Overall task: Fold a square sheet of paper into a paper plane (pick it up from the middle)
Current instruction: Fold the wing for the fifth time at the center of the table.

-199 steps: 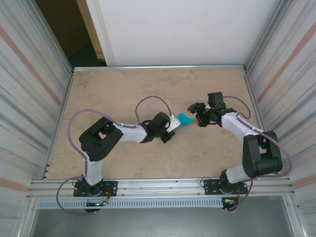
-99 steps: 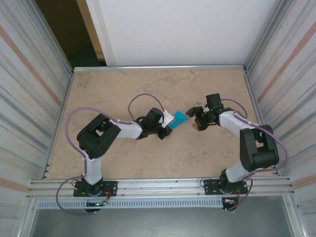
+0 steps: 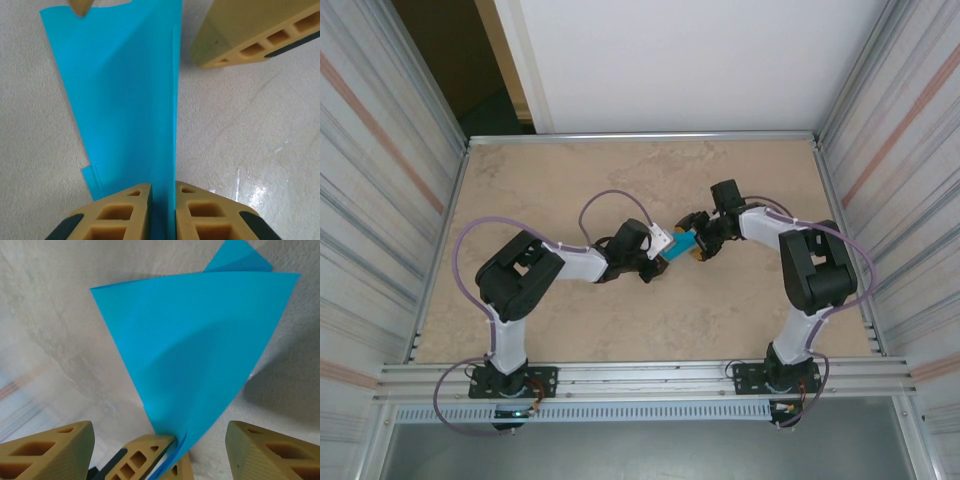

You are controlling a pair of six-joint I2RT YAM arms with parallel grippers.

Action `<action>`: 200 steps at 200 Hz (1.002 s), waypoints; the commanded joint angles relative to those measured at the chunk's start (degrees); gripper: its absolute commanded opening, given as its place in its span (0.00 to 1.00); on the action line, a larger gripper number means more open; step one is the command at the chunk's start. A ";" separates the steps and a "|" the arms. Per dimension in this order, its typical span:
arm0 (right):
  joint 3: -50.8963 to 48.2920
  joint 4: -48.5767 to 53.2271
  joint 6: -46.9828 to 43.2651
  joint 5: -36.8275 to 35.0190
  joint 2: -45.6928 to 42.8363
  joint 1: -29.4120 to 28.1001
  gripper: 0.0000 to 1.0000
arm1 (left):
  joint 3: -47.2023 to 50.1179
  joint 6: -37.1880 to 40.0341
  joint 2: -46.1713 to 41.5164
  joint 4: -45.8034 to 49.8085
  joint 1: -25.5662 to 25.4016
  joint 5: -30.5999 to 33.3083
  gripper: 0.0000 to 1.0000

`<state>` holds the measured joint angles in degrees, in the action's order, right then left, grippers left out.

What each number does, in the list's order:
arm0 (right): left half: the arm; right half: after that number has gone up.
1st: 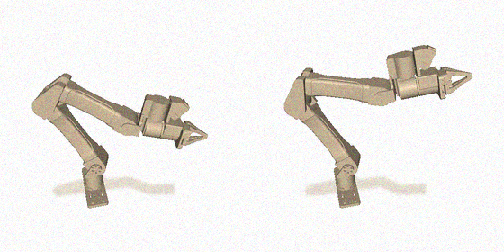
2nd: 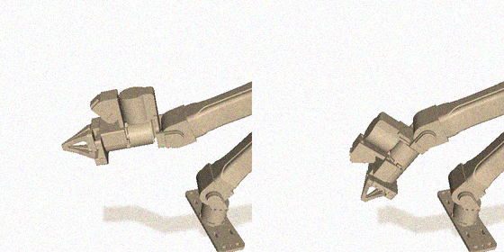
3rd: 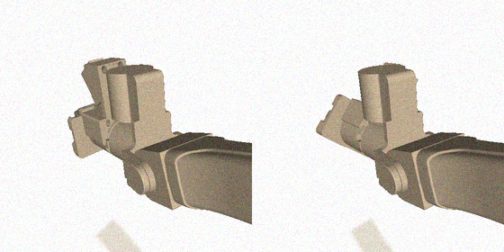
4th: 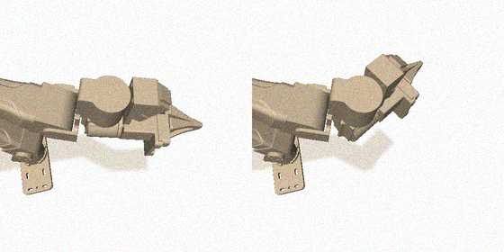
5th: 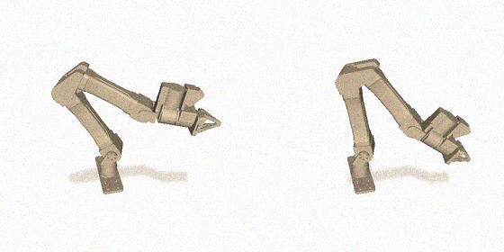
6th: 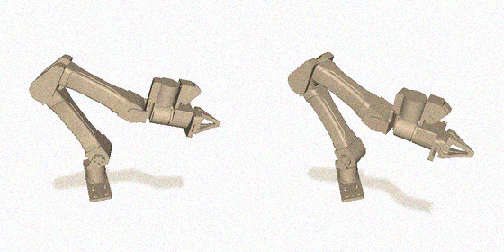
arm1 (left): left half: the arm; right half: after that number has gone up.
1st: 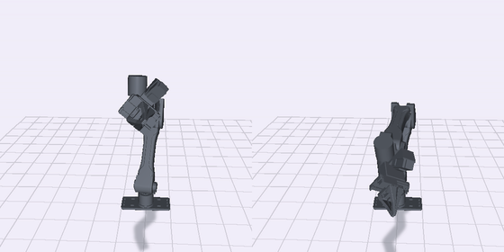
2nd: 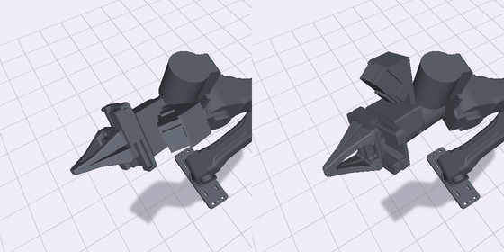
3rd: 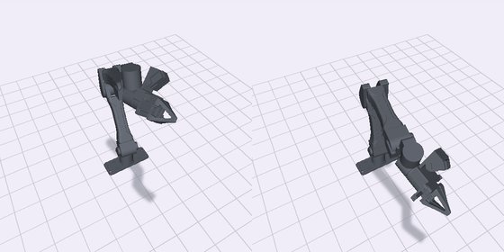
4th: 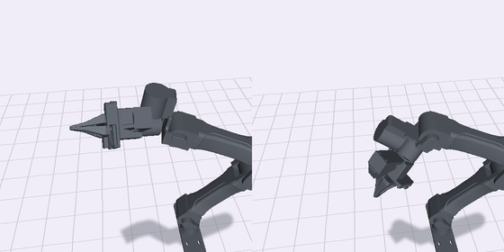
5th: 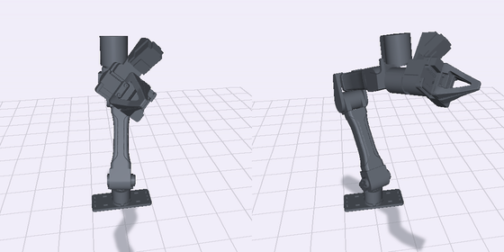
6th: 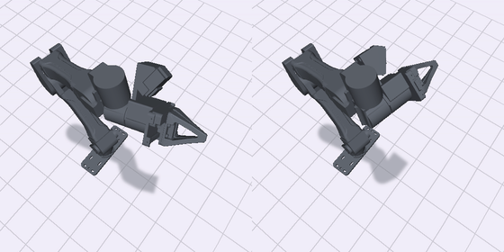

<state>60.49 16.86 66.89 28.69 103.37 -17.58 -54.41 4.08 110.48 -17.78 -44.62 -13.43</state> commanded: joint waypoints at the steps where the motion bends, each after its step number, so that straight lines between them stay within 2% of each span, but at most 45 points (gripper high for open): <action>1: 1.80 4.27 2.80 0.74 2.20 -0.43 0.67 | 1.64 3.39 0.75 0.16 0.15 1.95 0.18; 15: 2.32 4.99 2.89 0.80 2.52 -0.58 0.63 | 1.99 4.26 0.54 -0.36 0.15 2.36 0.18; 58: 2.90 6.59 4.10 1.70 2.42 -1.10 0.38 | 2.29 7.34 0.47 -1.36 -0.10 3.65 0.20; 99: 2.99 8.28 4.95 2.33 1.32 -1.23 0.35 | 2.36 12.26 0.44 -1.63 -2.26 8.73 0.20; 134: 3.09 8.75 4.94 2.23 1.13 -1.27 0.21 | 2.47 13.24 0.46 -2.42 -2.49 9.86 0.20; 161: 2.89 8.68 5.00 1.73 0.68 -1.60 0.12 | 1.41 12.52 -0.08 -1.29 -2.49 8.73 0.25; 179: 2.77 8.53 5.29 1.48 0.67 -1.82 0.10 | -0.09 11.78 -0.76 0.53 -2.57 6.82 0.30; 200: 2.62 8.10 5.53 1.21 0.80 -1.98 0.09 | -0.87 11.13 -1.08 0.91 -2.66 5.92 0.31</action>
<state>62.15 23.68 71.53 30.04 105.38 -19.05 -53.80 15.38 110.48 -19.86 -46.89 -5.56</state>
